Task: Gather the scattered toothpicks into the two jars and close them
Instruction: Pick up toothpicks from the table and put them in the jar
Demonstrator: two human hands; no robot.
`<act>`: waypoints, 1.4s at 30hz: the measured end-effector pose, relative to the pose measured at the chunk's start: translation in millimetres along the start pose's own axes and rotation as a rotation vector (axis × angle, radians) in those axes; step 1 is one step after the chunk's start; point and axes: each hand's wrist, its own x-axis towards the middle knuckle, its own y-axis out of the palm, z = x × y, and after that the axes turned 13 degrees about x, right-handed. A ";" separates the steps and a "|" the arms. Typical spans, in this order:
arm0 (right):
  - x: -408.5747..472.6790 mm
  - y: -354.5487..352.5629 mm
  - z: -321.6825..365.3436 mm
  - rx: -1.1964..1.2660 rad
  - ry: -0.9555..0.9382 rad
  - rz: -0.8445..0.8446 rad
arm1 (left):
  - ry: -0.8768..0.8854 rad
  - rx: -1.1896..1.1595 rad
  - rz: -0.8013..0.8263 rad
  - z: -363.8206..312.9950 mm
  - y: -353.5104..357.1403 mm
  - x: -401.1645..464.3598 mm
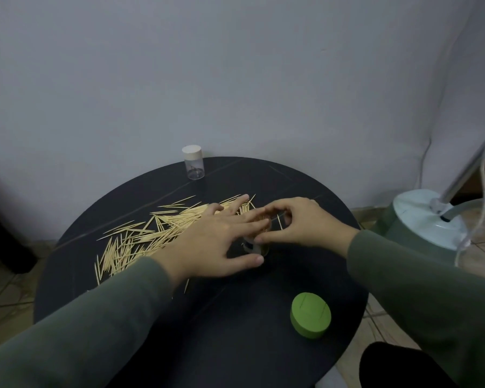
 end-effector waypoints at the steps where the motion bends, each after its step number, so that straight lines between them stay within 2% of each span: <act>1: -0.2 -0.5 -0.1 -0.012 0.000 0.000 | -0.016 0.003 -0.022 -1.2 -1.1 0.6; 4: 0.5 -1.4 -0.7 -0.059 -0.007 0.018 | -0.091 0.020 -0.114 3.1 -5.8 0.7; 6: -0.2 -4.3 0.8 -0.112 0.011 0.068 | -0.062 0.037 -0.081 7.4 -7.1 -0.4; 8: 0.1 -9.0 1.0 -0.291 0.047 0.165 | -0.040 -0.002 -0.018 9.2 -6.2 -1.5; 11: 5.9 -15.3 -3.1 -0.451 0.071 0.219 | -0.203 -0.126 -0.107 10.5 -6.9 0.4; 14: 14.0 -14.0 -10.7 -0.555 0.051 0.131 | -0.395 -0.007 -0.183 16.2 -4.7 5.0; 19: 26.6 -2.9 -22.8 -0.751 0.014 0.158 | -0.490 0.022 0.172 18.7 11.4 3.6; 21: 32.1 -2.0 -26.4 -0.741 0.009 0.152 | -0.513 0.006 0.197 16.6 17.1 3.8; 32: 53.0 17.6 -24.4 -0.553 -0.074 0.064 | -0.645 -0.137 0.044 3.3 31.3 15.6; 37: 56.2 20.5 -22.3 -0.449 -0.072 0.033 | -0.615 -0.041 0.105 16.3 23.0 13.4; 42: 60.5 25.1 -21.7 -0.489 -0.068 0.085 | -0.563 0.043 0.216 28.2 11.1 6.0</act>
